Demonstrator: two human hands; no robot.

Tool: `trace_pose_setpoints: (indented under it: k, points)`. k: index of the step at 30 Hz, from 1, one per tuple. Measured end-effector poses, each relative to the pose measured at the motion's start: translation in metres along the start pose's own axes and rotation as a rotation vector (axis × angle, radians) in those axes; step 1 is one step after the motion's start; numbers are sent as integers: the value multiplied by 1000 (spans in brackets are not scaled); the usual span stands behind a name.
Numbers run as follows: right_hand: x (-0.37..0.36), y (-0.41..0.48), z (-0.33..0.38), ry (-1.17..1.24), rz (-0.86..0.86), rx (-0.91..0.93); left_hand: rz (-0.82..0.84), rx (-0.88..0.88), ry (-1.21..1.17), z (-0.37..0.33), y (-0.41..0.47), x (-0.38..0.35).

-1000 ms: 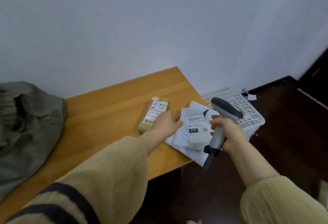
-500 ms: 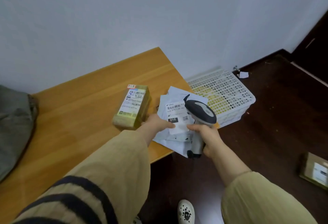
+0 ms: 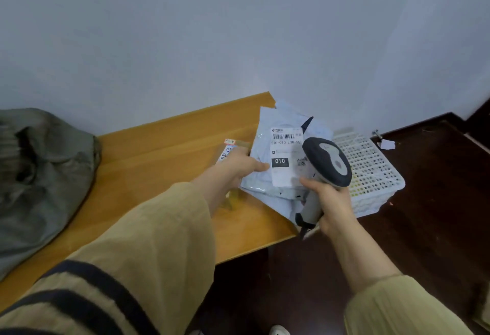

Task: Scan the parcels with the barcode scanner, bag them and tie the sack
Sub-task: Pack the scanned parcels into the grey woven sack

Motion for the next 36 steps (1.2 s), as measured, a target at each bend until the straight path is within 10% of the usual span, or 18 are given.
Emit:
trace_pose_setpoints:
  k: [18, 26, 30, 36]
  points:
    - [-446, -247, -63, -201, 1083, -50, -855, -122, -680, 155, -246, 429]
    - [-535, -301, -143, -336, 1133, -28, -1079, 162, -902, 280, -294, 517]
    - [-547, -266, -167, -356, 983, 5, -1109, 169, -669, 309, -267, 539]
    - [-544, -233, -207, -444, 838, -148, -894, 336, 505, 299, -205, 530]
Point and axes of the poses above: each hand's wrist, its own y-axis towards the middle knuckle, its own x-axis out of the back of the hand, z = x × y, the point moved 7 cm from there along y, towards the middle knuckle, and after that the axes turned 15 degrees about y, right-handed, at the moved point
